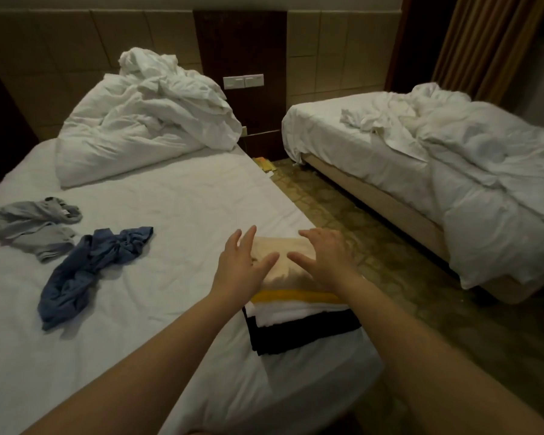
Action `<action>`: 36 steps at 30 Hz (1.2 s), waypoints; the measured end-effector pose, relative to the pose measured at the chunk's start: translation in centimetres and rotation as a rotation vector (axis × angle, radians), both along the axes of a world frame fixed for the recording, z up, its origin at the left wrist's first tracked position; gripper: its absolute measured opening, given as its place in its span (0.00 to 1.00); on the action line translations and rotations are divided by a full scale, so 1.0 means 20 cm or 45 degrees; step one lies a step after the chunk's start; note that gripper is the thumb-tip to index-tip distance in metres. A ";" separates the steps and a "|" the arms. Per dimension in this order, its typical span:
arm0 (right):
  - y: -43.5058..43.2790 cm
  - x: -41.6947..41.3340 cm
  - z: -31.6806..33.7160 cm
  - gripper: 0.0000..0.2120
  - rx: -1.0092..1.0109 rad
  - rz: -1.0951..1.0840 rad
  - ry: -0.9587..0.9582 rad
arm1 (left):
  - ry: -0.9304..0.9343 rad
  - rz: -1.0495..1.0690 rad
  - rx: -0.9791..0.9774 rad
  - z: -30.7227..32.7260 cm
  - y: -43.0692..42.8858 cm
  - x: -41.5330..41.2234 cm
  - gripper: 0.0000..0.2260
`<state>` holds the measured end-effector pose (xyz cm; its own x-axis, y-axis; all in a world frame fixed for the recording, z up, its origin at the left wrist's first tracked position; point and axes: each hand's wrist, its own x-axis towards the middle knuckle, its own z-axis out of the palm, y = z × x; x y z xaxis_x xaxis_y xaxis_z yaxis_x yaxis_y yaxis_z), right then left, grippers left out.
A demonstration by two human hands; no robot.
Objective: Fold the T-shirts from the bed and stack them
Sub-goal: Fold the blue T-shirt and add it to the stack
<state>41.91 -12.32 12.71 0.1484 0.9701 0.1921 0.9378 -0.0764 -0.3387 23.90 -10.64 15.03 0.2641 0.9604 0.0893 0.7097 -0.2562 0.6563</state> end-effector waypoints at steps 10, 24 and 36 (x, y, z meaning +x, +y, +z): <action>0.00 -0.74 0.07 0.22 0.160 0.265 0.186 | 0.122 0.348 0.234 -0.13 -0.10 -0.82 0.27; 0.60 -1.87 -0.85 0.35 -0.454 0.288 0.551 | 0.134 0.837 -0.246 -1.01 0.23 -1.81 0.29; 0.89 -2.13 -1.05 0.36 -0.096 0.367 0.422 | -0.127 0.891 0.256 -1.19 0.70 -1.92 0.08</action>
<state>-0.62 5.54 -8.30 -0.0887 0.9903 0.1071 0.7660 0.1366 -0.6282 -14.42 3.30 -8.79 -0.4236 0.8637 0.2730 0.6905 0.1128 0.7145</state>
